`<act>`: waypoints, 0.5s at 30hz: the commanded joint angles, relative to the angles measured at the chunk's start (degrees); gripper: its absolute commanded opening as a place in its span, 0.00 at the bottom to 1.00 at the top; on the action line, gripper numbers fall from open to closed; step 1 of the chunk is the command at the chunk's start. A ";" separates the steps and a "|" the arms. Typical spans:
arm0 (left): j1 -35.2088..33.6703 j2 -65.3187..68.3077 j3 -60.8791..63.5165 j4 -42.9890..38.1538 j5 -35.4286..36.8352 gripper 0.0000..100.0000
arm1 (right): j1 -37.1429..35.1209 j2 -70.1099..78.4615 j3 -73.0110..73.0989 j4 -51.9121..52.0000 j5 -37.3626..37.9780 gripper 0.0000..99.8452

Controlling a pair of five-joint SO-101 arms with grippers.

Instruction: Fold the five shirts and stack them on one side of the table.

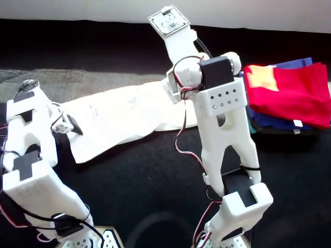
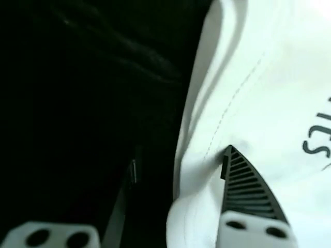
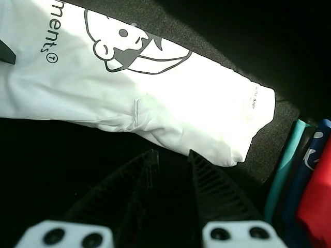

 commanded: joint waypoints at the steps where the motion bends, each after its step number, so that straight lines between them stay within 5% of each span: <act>1: 1.89 4.18 -5.41 2.46 0.53 0.25 | 0.84 -3.47 0.04 0.57 0.70 0.10; 8: 5.76 8.22 -13.58 9.49 1.58 0.25 | 0.84 -3.56 0.04 0.57 0.53 0.10; 13: 6.46 11.82 -15.43 9.76 1.67 0.02 | 0.84 -3.82 0.04 0.57 0.53 0.10; 15: 5.32 12.70 -16.92 11.43 1.67 0.03 | 0.84 -3.91 0.04 0.66 0.53 0.10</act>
